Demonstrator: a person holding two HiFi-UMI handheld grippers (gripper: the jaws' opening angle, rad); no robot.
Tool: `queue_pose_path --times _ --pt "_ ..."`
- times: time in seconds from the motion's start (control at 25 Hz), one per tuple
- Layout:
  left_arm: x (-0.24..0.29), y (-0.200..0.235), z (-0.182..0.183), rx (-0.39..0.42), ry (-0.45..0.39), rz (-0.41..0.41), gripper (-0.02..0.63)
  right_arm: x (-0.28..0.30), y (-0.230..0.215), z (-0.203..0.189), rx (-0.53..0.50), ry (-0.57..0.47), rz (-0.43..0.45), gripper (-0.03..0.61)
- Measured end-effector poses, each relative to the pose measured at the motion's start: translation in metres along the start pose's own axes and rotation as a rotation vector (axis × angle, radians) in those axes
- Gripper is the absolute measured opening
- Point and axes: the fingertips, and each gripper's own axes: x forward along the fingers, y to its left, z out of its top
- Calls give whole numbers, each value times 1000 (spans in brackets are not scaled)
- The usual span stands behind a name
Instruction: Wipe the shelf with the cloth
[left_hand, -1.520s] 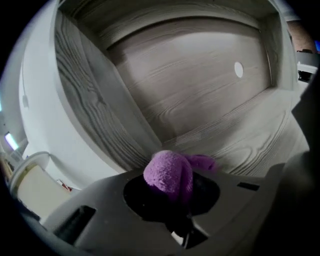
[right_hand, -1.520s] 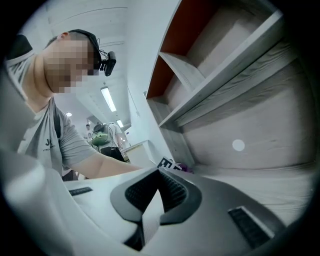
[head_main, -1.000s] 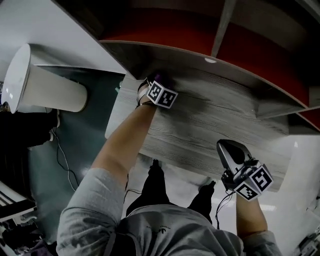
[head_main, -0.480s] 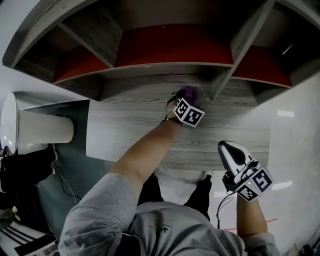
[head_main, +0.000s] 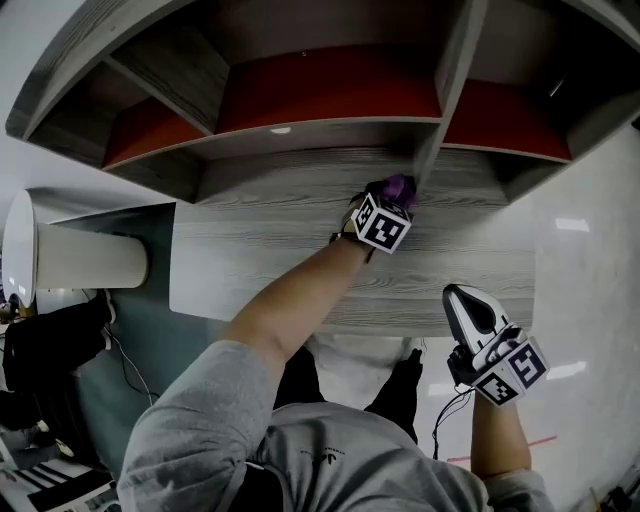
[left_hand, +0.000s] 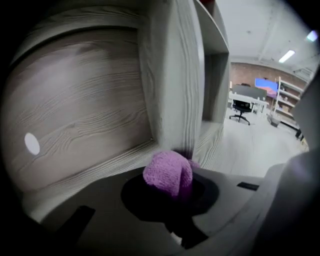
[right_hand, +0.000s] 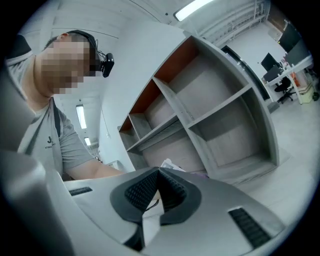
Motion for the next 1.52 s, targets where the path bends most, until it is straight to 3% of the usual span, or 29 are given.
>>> queue_pose_path --times 0.16,0.28,0.4,0.56,0.64,0.72,0.88,0.92,1.0,1.16,1.36,1.52 --pt "-52 43 -15 -117 -86 14 75 37 26 2 -25 23 45 14" --pt "-106 102 -44 -172 -120 99 74 72 55 3 -54 51 106 14" --pt "-165 180 -76 -126 -122 253 74 113 80 -1 -97 78 182 14" --pt "-248 308 -114 37 -100 521 74 190 110 -19 -133 96 282 14" --pt "-294 372 -125 167 -80 660 74 235 134 -32 -137 112 322 14" --pt "-333 414 -122 385 -36 800 74 265 158 -39 -139 128 358 14" --pt "-356 422 -80 1004 145 1050 74 265 171 -44 -143 129 407 14" --pt "-355 420 -72 1122 174 1096 74 265 169 -49 -140 131 412 14" --pt "-350 428 -72 1256 212 1151 74 272 166 -65 -127 139 419 14" --pt "-341 460 -101 1275 287 1155 74 284 161 -85 -110 146 419 14" --pt "-352 442 -91 1237 366 1157 74 242 146 -49 -144 129 426 14" --pt "-354 431 -96 1183 432 1155 74 231 136 -42 -182 148 499 14"
